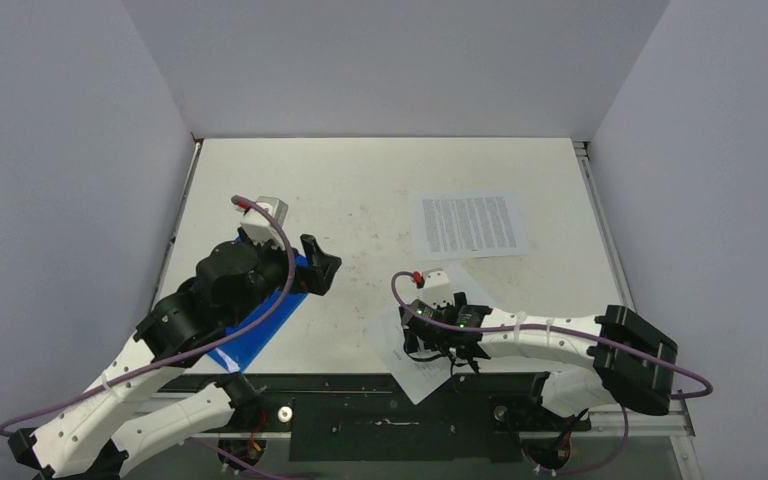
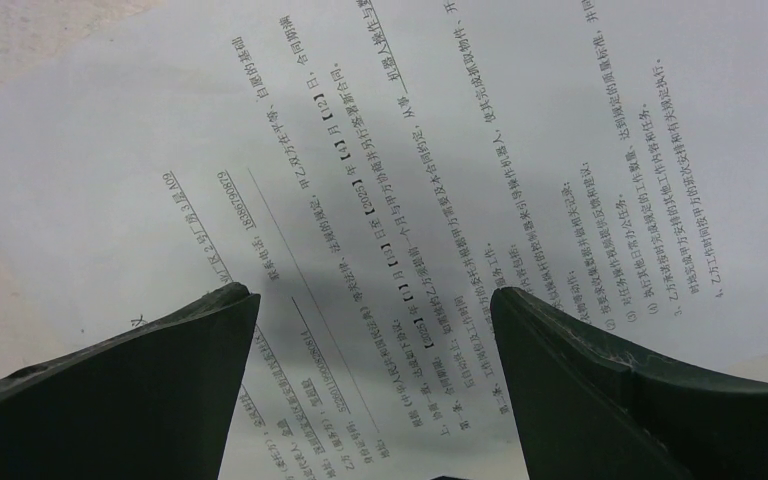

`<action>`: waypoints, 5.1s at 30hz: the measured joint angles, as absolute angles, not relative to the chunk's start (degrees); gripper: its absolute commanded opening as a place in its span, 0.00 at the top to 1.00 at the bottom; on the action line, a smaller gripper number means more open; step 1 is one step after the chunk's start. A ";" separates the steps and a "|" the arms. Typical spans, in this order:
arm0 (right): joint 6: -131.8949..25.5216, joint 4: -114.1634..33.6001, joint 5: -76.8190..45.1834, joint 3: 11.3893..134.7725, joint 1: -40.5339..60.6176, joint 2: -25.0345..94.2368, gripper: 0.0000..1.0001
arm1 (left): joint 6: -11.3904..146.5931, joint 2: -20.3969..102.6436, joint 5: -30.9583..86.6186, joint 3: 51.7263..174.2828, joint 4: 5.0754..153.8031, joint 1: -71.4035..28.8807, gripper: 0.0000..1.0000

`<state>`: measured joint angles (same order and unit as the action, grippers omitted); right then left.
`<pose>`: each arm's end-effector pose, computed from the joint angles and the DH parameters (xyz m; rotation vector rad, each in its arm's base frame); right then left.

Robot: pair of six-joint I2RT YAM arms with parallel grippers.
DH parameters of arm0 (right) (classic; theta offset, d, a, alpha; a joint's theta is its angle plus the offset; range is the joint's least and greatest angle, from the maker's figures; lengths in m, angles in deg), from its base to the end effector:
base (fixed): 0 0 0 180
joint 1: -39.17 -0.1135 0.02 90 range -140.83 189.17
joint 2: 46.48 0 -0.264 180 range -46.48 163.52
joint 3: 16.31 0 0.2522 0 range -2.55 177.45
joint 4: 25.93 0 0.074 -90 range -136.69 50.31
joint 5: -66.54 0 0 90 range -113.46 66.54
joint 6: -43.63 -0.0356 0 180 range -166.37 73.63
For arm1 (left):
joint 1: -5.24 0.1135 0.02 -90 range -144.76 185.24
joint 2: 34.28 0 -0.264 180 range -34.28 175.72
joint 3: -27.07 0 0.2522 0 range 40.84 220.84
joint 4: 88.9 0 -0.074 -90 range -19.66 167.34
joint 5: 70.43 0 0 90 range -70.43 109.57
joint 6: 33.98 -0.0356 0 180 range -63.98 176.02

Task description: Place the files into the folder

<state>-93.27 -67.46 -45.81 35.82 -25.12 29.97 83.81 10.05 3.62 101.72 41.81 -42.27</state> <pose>0.1127 0.2029 0.1687 -0.2825 2.5691 0.1675 0.1093 -0.1049 0.3901 0.1403 1.9334 -0.6269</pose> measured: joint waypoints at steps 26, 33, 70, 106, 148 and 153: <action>-93.99 -59.08 -48.67 38.09 -15.46 39.63 0.10 | 74.90 4.31 -2.15 91.29 41.39 -42.27 0.04; -91.43 -57.60 -48.43 37.87 -7.86 39.63 0.10 | 74.74 4.63 -2.28 90.61 41.59 -42.03 0.04; -80.15 -54.32 -43.53 50.94 16.82 51.19 0.10 | 76.77 7.28 -1.97 89.30 41.83 -39.56 0.03; -77.05 -54.36 -34.53 67.82 -17.39 51.49 0.10 | 103.31 20.61 -1.47 85.02 33.92 22.14 0.04; -78.53 -50.95 -31.56 44.60 -19.00 27.32 0.10 | 111.37 53.61 -1.86 91.84 44.23 43.30 0.02; -78.53 -50.84 -31.56 44.28 -19.00 27.34 0.10 | 110.43 57.42 -1.29 92.58 45.17 42.78 0.14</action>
